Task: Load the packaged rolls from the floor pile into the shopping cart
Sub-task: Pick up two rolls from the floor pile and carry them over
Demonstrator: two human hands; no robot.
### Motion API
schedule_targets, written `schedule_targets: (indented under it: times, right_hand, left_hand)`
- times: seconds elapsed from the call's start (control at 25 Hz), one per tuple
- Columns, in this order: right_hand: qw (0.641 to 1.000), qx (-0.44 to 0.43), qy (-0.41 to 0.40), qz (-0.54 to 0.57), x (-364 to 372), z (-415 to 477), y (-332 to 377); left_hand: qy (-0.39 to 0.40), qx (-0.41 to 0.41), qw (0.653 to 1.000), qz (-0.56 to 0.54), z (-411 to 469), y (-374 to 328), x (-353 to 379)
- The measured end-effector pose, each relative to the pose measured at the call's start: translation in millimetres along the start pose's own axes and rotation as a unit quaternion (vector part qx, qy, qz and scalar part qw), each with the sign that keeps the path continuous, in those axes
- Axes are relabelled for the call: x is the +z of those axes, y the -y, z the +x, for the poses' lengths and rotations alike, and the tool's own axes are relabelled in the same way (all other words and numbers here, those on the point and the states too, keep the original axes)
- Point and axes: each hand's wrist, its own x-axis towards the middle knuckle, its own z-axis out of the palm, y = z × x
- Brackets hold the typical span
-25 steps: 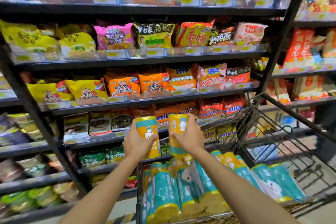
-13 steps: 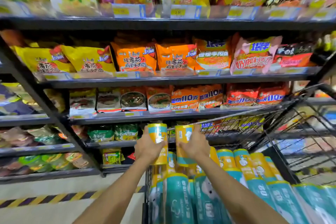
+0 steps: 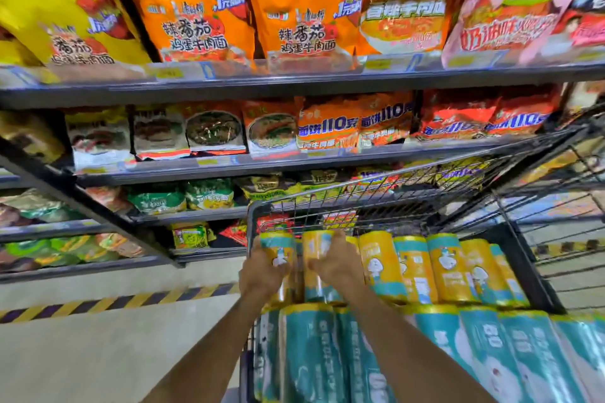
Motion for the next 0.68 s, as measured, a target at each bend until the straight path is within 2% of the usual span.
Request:
schedule_targets:
  times: [0.28,0.4,0.52,0.68]
  right_hand:
    - [0.999,-0.013,0.006,-0.045,15.0,8.1,4.4]
    - [0.998,-0.005,0.0,-0.068,19.4,9.1,6.2]
    - [0.996,-0.001,-0.011,-0.086,22.9,8.3,5.6]
    - [0.992,-0.021,-0.025,-0.118,22.2,4.9,2.5]
  left_hand:
    - [0.014,-0.014,0.995,0.093,5.7,-3.1,7.8]
    - [0.0,-0.026,0.996,0.089,6.0,-0.2,10.4]
    - [-0.021,-0.006,0.997,0.074,1.1,5.5,11.6]
    - [-0.008,0.009,0.998,0.067,7.2,13.3,5.1]
